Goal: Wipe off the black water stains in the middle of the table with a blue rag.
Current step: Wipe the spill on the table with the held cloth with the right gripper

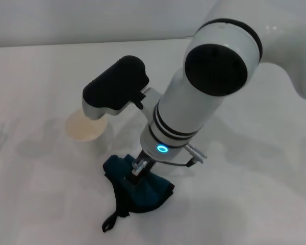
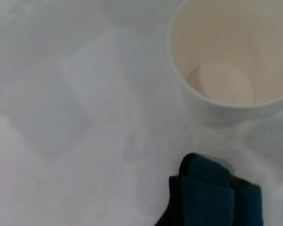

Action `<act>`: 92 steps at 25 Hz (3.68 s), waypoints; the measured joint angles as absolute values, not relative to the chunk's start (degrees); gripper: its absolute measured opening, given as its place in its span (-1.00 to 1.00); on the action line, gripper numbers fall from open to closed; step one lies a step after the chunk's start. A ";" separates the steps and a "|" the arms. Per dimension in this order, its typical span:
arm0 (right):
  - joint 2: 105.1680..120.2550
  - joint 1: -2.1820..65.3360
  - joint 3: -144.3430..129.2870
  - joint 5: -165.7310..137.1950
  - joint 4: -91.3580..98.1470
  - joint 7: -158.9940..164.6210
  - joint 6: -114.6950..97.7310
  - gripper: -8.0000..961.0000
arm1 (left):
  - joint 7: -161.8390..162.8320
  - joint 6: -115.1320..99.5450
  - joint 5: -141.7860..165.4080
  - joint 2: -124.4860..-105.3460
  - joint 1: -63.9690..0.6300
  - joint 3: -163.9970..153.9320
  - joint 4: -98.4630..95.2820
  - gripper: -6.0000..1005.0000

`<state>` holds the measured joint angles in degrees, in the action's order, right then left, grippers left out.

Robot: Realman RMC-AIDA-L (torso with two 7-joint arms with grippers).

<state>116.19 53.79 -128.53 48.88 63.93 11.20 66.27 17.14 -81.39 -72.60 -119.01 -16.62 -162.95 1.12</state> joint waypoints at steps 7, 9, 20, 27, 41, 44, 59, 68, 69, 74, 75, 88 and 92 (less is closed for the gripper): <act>116.19 54.96 -128.06 46.34 63.09 12.57 68.05 -0.84 | 17.14 -81.39 -72.60 -119.00 -16.49 -162.95 1.13 0.75; 116.19 55.14 -128.05 44.46 62.88 13.95 68.92 -0.84 | 17.14 -81.39 -72.60 -119.00 -16.50 -162.95 1.14 0.75; 116.20 55.10 -128.30 45.88 63.90 13.25 69.35 -0.84 | 17.14 -81.38 -72.60 -119.09 -16.53 -162.95 1.14 0.75; 116.20 58.11 -135.12 54.13 63.09 12.82 65.45 -0.84 | 17.14 -81.38 -72.60 -119.13 -17.02 -162.95 1.10 0.75; 116.19 61.14 -134.95 53.21 59.47 13.20 64.19 -0.84 | 17.34 -81.38 -72.60 -119.18 -16.52 -162.95 1.05 0.75; 116.19 61.42 -134.99 51.73 58.04 14.05 65.01 -0.84 | 17.33 -81.39 -72.60 -119.18 -16.52 -162.95 1.05 0.75; 116.18 58.59 -130.58 47.65 60.56 11.99 67.98 -0.84 | 17.34 -82.09 -73.00 -119.09 -15.55 -162.95 1.06 0.75; 116.16 54.52 -128.06 54.39 60.63 3.62 65.06 -0.84 | 17.49 -82.10 -72.97 -119.03 -15.02 -162.95 0.98 0.75; 116.14 54.05 -127.42 53.58 60.71 3.61 65.36 -0.84 | 17.48 -82.10 -72.99 -119.01 -14.97 -162.95 0.97 0.75; 115.74 49.72 -121.82 47.79 62.70 3.15 68.20 -0.84 | 17.33 -81.79 -73.04 -118.97 -14.94 -162.95 1.02 0.75; 115.64 48.25 -119.99 46.35 63.60 2.65 69.18 -0.84 | 17.33 -81.66 -73.04 -118.94 -14.95 -162.95 1.04 0.75; 115.29 30.50 -93.11 25.67 78.51 -4.23 83.39 -0.84 | 17.31 -81.51 -72.96 -119.00 -15.73 -162.95 1.06 0.75; 115.13 29.31 -87.20 22.97 77.68 -6.77 84.03 -0.84 | 17.26 -81.47 -72.98 -118.95 -16.12 -162.95 1.06 0.75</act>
